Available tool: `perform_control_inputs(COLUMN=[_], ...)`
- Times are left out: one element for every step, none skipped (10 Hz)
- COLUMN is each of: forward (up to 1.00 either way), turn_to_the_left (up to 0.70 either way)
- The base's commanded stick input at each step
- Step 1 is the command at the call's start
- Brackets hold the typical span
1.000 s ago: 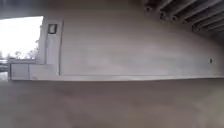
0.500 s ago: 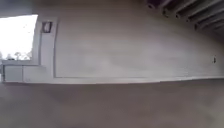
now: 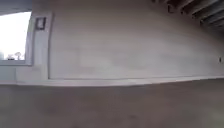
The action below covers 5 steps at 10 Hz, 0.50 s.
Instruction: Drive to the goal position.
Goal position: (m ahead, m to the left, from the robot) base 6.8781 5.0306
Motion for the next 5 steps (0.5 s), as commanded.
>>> perform_control_inputs(forward=[0.42, 0.34, 0.30, 0.30, 0.30], turn_to_the_left=[0.37, 0.62, 0.75, 0.75, 0.75])
